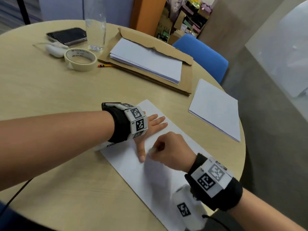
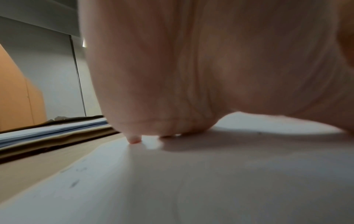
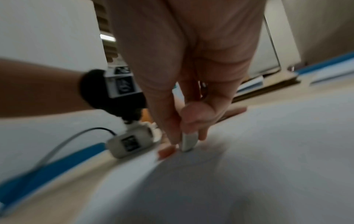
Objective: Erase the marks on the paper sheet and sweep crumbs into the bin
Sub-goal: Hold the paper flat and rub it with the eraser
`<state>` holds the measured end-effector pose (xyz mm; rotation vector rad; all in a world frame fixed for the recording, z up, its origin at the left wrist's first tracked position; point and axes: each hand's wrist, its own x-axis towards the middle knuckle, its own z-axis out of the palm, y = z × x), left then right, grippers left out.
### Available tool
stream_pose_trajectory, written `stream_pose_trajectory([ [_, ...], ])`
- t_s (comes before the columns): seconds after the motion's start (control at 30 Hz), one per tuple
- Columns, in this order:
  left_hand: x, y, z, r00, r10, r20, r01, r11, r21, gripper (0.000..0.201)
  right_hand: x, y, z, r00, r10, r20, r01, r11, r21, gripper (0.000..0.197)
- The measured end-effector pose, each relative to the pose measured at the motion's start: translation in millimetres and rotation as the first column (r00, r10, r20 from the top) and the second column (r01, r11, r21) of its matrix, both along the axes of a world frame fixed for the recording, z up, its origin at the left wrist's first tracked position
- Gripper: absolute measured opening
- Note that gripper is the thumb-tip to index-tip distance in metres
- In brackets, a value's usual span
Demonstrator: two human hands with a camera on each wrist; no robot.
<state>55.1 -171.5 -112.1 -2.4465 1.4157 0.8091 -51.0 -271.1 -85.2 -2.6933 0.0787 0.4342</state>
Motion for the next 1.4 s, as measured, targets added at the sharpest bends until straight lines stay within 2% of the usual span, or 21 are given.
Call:
stream_pose_trajectory([
  [0.1, -2, 0, 2, 1.000, 0.003, 0.008, -0.003, 1.000, 0.005, 0.140, 5, -7, 5, 0.990, -0.037, -0.138, 0.048, 0.996, 0.078, 0.014],
  [0.23, -5, 1, 5, 1.000, 0.012, 0.017, -0.012, 1.000, 0.018, 0.137, 26, -29, 15, 0.977, -0.193, -0.093, 0.193, 0.981, -0.013, 0.023],
  [0.37, -7, 1, 8, 1.000, 0.011, 0.029, -0.011, 1.000, 0.011, 0.135, 20, -26, 10, 0.984, -0.148, -0.098, 0.150, 0.989, 0.011, 0.008],
  [0.47, -8, 4, 9, 0.999, 0.016, 0.035, -0.016, 1.000, 0.000, 0.133, 11, -26, 5, 0.996, -0.083, -0.045, 0.083, 0.997, -0.005, 0.026],
  [0.57, -10, 6, 13, 0.999, 0.025, 0.020, -0.024, 1.000, -0.009, 0.130, 4, -23, 0, 0.999, -0.023, 0.043, 0.025, 0.998, -0.050, 0.024],
  [0.63, -13, 8, 20, 0.999, 0.033, -0.009, -0.033, 0.999, -0.001, 0.122, 3, -28, -2, 0.987, -0.154, 0.046, 0.146, 0.978, 0.146, 0.017],
  [0.67, -15, 10, 24, 0.999, 0.036, -0.009, -0.036, 0.999, -0.004, 0.113, 2, -32, -1, 0.960, -0.280, -0.004, 0.264, 0.901, 0.344, 0.013],
  [0.7, -18, 12, 30, 0.999, 0.041, 0.015, -0.041, 0.999, -0.018, 0.101, 1, -38, 1, 0.911, -0.402, -0.092, 0.384, 0.745, 0.545, 0.010],
  [0.73, -21, 16, 34, 0.997, 0.042, 0.066, -0.040, 0.998, -0.040, 0.088, -2, -44, 3, 0.845, -0.497, -0.198, 0.479, 0.537, 0.694, 0.007],
  [0.77, -25, 20, 36, 0.990, 0.034, 0.137, -0.024, 0.997, -0.068, 0.077, -4, -50, 3, 0.780, -0.556, -0.289, 0.535, 0.351, 0.769, 0.004],
  [0.8, -30, 24, 37, 0.980, 0.013, 0.198, 0.005, 0.996, -0.094, 0.070, -8, -55, 0, 0.725, -0.587, -0.361, 0.566, 0.208, 0.798, 0.004],
  [0.83, -37, 28, 37, 0.972, -0.025, 0.235, 0.054, 0.992, -0.115, 0.066, -11, -59, -4, 0.687, -0.599, -0.411, 0.579, 0.111, 0.807, 0.005],
  [0.9, -56, 34, 32, 0.963, -0.155, 0.219, 0.186, 0.974, -0.129, 0.066, -14, -63, -14, 0.668, -0.605, -0.432, 0.578, 0.056, 0.814, 0.008],
  [1.03, -102, 36, 15, 0.921, -0.389, -0.020, 0.386, 0.919, -0.085, 0.073, -14, -64, -24, 0.701, -0.598, -0.389, 0.563, 0.130, 0.816, 0.006],
  [1.13, -86, 58, 10, 0.958, -0.259, -0.119, 0.267, 0.962, 0.050, 0.074, -12, -68, -23, 0.657, -0.605, -0.449, 0.616, 0.088, 0.783, 0.012],
  [1.17, -70, 68, 9, 0.987, -0.142, -0.073, 0.150, 0.982, 0.115, 0.076, -12, -69, -23, 0.637, -0.602, -0.481, 0.635, 0.057, 0.770, 0.016],
  [1.2, -52, 78, 11, 1.000, -0.018, 0.023, 0.014, 0.985, 0.171, 0.089, -12, -71, -23, 0.620, -0.599, -0.507, 0.646, 0.022, 0.763, 0.020],
  [1.23, -35, 86, 15, 0.984, 0.083, 0.156, -0.112, 0.976, 0.189, 0.108, -13, -74, -24, 0.603, -0.597, -0.529, 0.646, -0.023, 0.763, 0.022],
  [1.27, -24, 88, 20, 0.957, 0.156, 0.245, -0.204, 0.961, 0.185, 0.114, -14, -76, -26, 0.597, -0.591, -0.543, 0.639, -0.060, 0.767, 0.023],
  [1.33, -30, 73, 27, 0.951, 0.158, 0.266, -0.201, 0.969, 0.144, 0.092, -15, -80, -28, 0.602, -0.568, -0.562, 0.608, -0.131, 0.783, 0.022],
  [1.4, -62, 42, 29, 0.994, 0.029, 0.106, -0.029, 1.000, -0.009, 0.086, -16, -83, -29, 0.616, -0.526, -0.587, 0.585, -0.194, 0.788, 0.012],
])
